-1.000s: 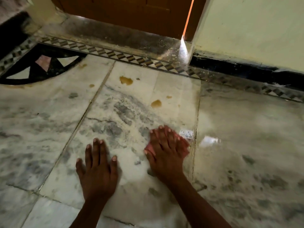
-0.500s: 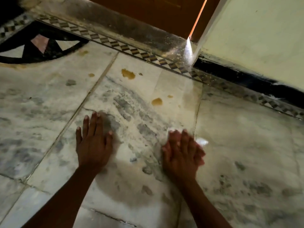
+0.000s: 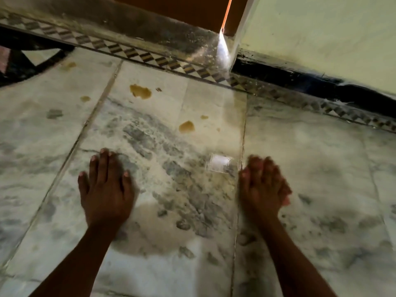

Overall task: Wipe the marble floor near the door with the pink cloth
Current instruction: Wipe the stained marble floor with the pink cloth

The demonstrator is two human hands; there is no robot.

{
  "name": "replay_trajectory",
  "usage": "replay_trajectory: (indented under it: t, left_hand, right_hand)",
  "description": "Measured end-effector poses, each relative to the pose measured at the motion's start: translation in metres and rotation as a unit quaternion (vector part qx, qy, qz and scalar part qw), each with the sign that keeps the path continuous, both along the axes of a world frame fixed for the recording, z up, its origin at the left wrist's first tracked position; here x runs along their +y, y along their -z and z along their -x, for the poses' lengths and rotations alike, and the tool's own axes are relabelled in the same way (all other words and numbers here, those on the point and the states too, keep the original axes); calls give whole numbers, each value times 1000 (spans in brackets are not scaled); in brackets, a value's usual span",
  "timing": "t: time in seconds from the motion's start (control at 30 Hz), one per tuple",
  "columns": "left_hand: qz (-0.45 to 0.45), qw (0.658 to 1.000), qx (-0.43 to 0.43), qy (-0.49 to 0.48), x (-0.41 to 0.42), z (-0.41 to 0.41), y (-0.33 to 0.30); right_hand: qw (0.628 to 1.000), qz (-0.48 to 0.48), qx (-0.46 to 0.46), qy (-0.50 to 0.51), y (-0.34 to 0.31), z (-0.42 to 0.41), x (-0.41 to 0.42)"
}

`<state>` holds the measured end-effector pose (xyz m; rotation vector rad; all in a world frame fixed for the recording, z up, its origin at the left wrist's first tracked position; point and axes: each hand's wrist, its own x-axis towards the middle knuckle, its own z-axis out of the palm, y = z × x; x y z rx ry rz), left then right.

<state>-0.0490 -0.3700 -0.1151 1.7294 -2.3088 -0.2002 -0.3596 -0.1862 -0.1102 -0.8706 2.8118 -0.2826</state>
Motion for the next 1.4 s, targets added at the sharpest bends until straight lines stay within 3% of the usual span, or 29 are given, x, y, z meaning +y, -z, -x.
replay_trajectory:
  t: [0.07, 0.13, 0.23, 0.33, 0.37, 0.43, 0.5, 0.57, 0.63, 0.7, 0.77, 0.83, 0.93, 1.03, 1.13, 1.2, 1.27, 1.4]
  left_hand:
    - [6, 1000, 11, 8, -3, 2, 1]
    - [12, 1000, 6, 15, -4, 3, 5]
    - [-14, 1000, 6, -1, -2, 12, 0]
    - [-55, 998, 18, 6, -10, 44, -5]
    - [-58, 998, 18, 12, -10, 55, -3]
    - [-43, 999, 20, 4, -1, 72, 1]
    - [-15, 1000, 8, -12, 3, 79, 9]
    - [4, 1000, 1, -17, 0, 82, 18]
    - [12, 1000, -10, -18, 0, 80, 21]
    - [15, 1000, -4, -12, 0, 80, 18]
    - [10, 1000, 9, -14, 0, 80, 14]
    - [1, 1000, 11, -20, 1, 83, 9]
    - [-11, 1000, 5, -23, -2, 84, 8]
    - [-12, 1000, -1, -24, -6, 81, 14]
    - [-9, 1000, 2, -23, -5, 82, 15]
    - [-11, 1000, 10, -27, -4, 82, 10]
    - [-18, 999, 17, -30, -3, 83, 7]
    - [-17, 999, 12, -26, -6, 85, 11]
  right_hand:
    - [995, 17, -26, 93, -6, 39, -34]
    - [994, 29, -44, 99, -5, 52, -77]
    - [995, -3, -44, -94, 3, 24, -84]
    - [967, -10, -8, -255, 5, -7, -19]
    - [968, -10, -5, -251, 3, -7, 1]
    - [989, -15, -11, -145, 0, 12, 10]
    - [1000, 9, -23, -6, 3, 41, -21]
    - [996, 43, -41, 63, 5, 62, -79]
    - [997, 45, -56, 39, 3, 56, -126]
    - [995, 49, -44, -69, 4, 34, -138]
    - [979, 41, -6, -201, 6, 3, -111]
    - [968, 17, 2, -252, 5, -5, -71]
    - [996, 3, 2, -85, 5, 32, -80]
    - [997, 35, -48, 48, 5, 61, -168]
    - [997, 44, -44, -44, 2, 36, -216]
    - [986, 43, -24, -159, 3, 3, -191]
    - [978, 33, -8, -205, 7, -13, -142]
    - [999, 34, 2, -32, 10, 24, -160]
